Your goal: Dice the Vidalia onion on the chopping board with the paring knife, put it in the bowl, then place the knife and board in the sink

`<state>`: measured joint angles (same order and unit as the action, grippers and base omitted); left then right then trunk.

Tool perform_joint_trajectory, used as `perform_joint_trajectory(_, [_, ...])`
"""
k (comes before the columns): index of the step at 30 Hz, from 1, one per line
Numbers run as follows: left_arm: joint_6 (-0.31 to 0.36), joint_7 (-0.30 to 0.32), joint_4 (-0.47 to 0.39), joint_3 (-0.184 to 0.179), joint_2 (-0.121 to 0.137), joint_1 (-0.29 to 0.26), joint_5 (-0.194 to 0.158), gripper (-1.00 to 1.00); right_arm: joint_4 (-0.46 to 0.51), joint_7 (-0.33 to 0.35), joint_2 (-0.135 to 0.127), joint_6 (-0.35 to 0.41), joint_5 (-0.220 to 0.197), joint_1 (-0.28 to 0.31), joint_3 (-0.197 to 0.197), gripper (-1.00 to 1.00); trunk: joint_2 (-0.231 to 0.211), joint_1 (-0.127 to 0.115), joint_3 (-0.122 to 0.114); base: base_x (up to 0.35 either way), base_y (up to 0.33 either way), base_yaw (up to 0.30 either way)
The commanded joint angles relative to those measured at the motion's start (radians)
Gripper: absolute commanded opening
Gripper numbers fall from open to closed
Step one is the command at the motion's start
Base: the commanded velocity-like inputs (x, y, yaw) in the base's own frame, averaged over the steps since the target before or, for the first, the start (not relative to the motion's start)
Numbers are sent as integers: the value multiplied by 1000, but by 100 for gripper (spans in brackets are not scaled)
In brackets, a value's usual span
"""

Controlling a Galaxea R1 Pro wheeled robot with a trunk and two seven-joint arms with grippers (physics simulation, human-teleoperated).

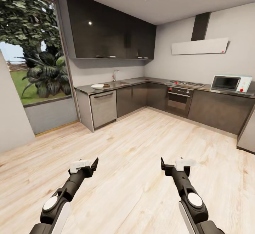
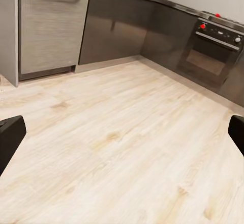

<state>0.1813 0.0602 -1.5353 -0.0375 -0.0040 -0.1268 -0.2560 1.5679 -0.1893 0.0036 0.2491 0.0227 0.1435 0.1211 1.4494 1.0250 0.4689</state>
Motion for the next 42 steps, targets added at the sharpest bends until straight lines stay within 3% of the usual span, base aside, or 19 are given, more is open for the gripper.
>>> perform_joint_trajectory(1, [6, 2, -1, 0, -1, -1, -10, 100, 1, -8, -1, -12, 3, 1, 2, 100, -6, -4, -2, 0, 0, 0])
perform_joint_trajectory(6, [34, 4, 1, -13, -5, -1, 15, 100, 0, -13, -1, -37, 5, 1, 9, 100, -41, -23, -18, 0, 0, 0])
perform_joint_trajectory(9, [68, 6, 1, -16, -5, -1, 51, 100, 0, -10, -8, -26, -6, 1, 2, 100, -62, -35, -27, 0, 0, 0])
perform_joint_trajectory(14, [97, 47, 1, -13, 4, -1, 68, 100, 0, 9, -13, 18, -16, 1, -19, 100, -97, -54, -43, 0, 0, 0])
perform_joint_trajectory(15, [104, 76, 1, -13, 6, -1, 69, 100, 0, 28, -14, 30, -18, 1, -22, 100, -104, -58, -46, 0, 0, 0])
perform_joint_trajectory(17, [150, 194, 0, -9, 13, -1, 70, 100, 1, 112, -15, 50, -22, 1, -53, 100, -118, -65, -52, 0, 0, 0])
perform_joint_trajectory(19, [185, 308, -2, 16, 23, -1, 70, 100, 0, 219, -15, 78, -35, 1, -120, 100, -132, -73, -58, 0, 0, 0])
perform_joint_trajectory(21, [212, 419, -4, 68, 39, -2, 67, 100, 0, 357, -17, 130, -54, 1, -205, 100, -146, -81, -65, 0, 0, 0])
perform_joint_trajectory(22, [220, 448, -5, 80, 43, -3, 64, 100, 0, 392, -18, 144, -58, 1, -224, 100, -153, -84, -68, 0, 0, 0])
perform_joint_trajectory(25, [301, 629, -6, 124, 68, -12, 32, 100, 1, 564, -45, 222, -65, 2, -305, 100, -174, -96, -77, 0, 0, 0])
perform_joint_trajectory(27, [336, 690, -6, 135, 86, -22, 11, 100, 1, 595, -58, 245, -65, 2, -317, 100, -188, -104, -83, 0, 0, 0])
perform_joint_trajectory(28, [371, 747, -6, 148, 108, -33, -17, 100, 1, 616, -71, 266, -64, 2, -324, 100, -195, -107, -87, 0, 0, 0])
perform_joint_trajectory(30, [407, 795, -6, 163, 131, -41, -56, 100, 1, 631, -82, 287, -65, 2, -329, 100, -209, -115, -93, 0, 0, 0])
perform_joint_trajectory(31, [463, 838, -4, 178, 157, -50, -124, 100, 1, 656, -99, 323, -68, 2, -334, 100, -216, -119, -96, 0, 0, 0])
perform_joint_trajectory(33, [522, 846, -3, 187, 172, -63, -177, 100, 1, 695, -123, 361, -71, 4, -337, 100, -230, -127, -102, 0, 0, 0])
perform_joint_trajectory(36, [601, 818, -3, 192, 183, -99, -219, 100, 1, 762, -154, 404, -74, 9, -341, 100, -251, -138, -112, 0, 0, 0])
perform_joint_trajectory(39, [640, 812, -6, 194, 199, -122, -241, 100, 1, 810, -167, 431, -84, 15, -343, 100, -272, -150, -121, 0, 0, 0])
perform_joint_trajectory(42, [649, 857, -6, 194, 215, -129, -248, 100, 1, 888, -171, 476, -107, 19, -343, 100, -293, -161, -130, 0, 0, 0])
